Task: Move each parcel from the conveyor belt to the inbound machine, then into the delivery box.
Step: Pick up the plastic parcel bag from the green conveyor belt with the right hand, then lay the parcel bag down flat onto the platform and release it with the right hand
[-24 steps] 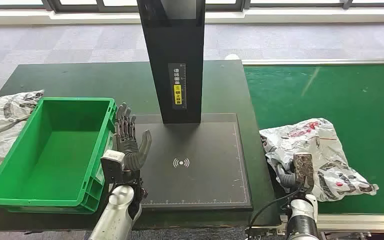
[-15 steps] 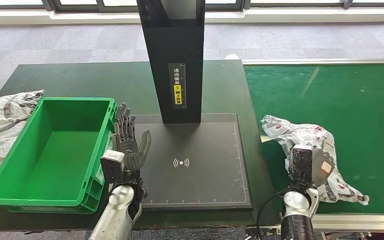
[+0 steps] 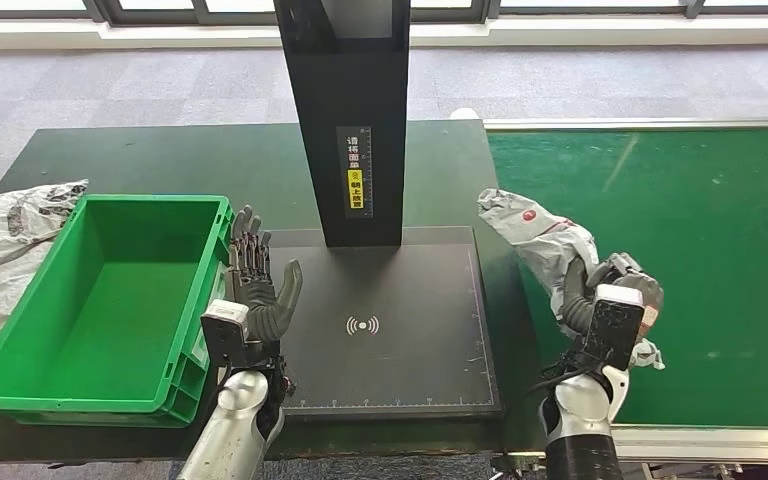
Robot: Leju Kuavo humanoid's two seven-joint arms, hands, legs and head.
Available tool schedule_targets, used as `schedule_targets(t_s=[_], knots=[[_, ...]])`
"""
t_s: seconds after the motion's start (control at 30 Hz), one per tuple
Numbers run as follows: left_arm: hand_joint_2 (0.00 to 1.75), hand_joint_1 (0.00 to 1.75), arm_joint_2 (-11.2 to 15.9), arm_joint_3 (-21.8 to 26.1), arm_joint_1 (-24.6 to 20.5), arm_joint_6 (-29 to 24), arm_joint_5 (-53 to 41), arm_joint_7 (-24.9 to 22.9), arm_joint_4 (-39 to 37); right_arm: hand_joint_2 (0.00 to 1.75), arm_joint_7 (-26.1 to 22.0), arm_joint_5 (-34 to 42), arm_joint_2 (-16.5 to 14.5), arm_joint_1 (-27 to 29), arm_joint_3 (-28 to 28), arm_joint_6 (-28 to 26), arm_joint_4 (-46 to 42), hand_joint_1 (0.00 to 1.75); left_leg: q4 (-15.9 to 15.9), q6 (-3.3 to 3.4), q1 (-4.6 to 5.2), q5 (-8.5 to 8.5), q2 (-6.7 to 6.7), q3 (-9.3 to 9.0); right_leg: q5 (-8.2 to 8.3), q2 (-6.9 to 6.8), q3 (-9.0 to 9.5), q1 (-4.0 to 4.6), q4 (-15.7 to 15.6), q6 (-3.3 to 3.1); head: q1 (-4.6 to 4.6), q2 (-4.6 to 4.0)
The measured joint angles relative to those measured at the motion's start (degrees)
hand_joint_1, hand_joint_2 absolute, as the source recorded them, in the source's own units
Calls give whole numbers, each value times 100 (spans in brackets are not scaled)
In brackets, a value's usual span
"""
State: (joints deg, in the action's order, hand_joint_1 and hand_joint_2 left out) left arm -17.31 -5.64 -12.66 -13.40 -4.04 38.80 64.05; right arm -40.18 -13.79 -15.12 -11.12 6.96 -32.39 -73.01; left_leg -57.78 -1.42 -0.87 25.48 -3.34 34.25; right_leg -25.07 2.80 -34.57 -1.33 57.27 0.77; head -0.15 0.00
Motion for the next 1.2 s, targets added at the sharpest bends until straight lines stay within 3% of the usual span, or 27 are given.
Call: schedule_targets(t_s=[0.17,0.37,1.1,1.2], knots=[[175,0,0,0,-1,11,-5,0,-7,175,-1,283,4,17,-169,542,1,175,0,0,0,0,-6,2,0,-2,0,1,1,0,0,0],[175,0,1,1,-12,106,-25,0,-54,175,30,401,-60,-12,-473,1582,235,175,0,-1,-1,0,-3,1,0,-2,-1,4,1,0,-1,0],[175,0,0,-8,-69,309,-95,0,-419,175,8,1033,-415,-36,-858,2364,1206,175,0,-1,-1,0,4,0,0,3,-4,5,0,-1,-2,0],[175,0,0,-8,-75,323,-95,0,-455,175,8,1362,-431,-67,-861,3054,1332,175,0,-1,-1,0,5,0,0,4,-3,6,1,-1,-3,0]])
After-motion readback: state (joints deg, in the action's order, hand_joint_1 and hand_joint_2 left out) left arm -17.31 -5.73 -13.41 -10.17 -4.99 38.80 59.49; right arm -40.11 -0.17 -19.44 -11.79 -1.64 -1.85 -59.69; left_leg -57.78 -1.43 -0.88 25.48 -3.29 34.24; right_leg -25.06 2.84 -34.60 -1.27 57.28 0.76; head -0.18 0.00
